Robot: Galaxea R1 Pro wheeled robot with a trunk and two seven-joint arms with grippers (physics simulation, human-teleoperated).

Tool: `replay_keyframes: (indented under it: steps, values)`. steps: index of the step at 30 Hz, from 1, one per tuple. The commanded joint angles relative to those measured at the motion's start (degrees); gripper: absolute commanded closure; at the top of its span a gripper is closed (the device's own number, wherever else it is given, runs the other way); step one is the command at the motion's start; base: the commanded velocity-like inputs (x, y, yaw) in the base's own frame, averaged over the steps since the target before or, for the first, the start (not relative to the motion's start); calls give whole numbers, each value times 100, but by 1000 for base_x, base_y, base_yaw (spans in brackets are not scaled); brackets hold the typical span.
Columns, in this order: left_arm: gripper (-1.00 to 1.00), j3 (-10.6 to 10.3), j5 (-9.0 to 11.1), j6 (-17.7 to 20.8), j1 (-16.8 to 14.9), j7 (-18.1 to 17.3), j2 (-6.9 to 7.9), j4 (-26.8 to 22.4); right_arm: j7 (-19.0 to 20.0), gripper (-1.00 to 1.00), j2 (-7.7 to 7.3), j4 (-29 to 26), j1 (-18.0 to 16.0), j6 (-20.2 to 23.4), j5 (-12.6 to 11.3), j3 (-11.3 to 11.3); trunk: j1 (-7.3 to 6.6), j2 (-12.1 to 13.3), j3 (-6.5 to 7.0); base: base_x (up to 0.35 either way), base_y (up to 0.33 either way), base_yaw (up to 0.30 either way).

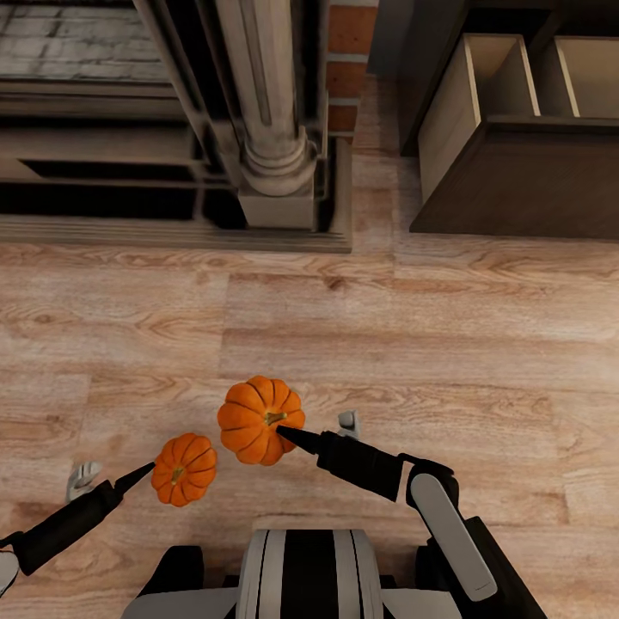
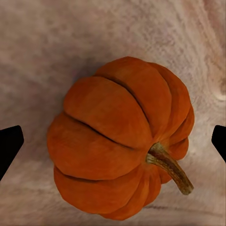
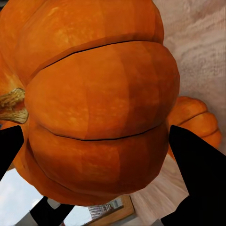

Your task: Place each of the two pumpkins and all three candles from the living room inside a cabinet in the living room (use any cabinet), then make sure every cabinet is closed, and position the cauldron so it is next to a table in the living room.

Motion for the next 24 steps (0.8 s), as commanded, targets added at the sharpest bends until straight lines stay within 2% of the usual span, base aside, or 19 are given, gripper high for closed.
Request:
replay_keyframes:
  steps: [1,9,15,17,21,24]
  values:
    - [-100,-2,-1,-1,0,7,-38,0,4,100,-2,-1,0,1,4,0,3,-1,0,0,0,0]
    - [-100,-13,-6,-93,0,460,-210,0,47,100,-29,-1,0,4,5,-1,23,-12,0,0,0,0]
    - [-100,-16,-42,-111,0,544,-312,0,79,100,-36,-1,0,4,5,-52,39,-20,0,0,0,0]
    - [-100,-16,-218,-132,0,550,-389,0,81,100,-35,-1,0,4,5,-70,44,-23,0,0,0,0]
    - [-100,-16,-726,-149,0,554,-592,-44,82,100,-40,-1,0,4,5,-86,44,-23,0,0,0,0]
    - [-100,-16,-831,-151,0,554,-663,-74,84,100,-41,-1,0,4,5,-88,44,-23,0,0,0,0]
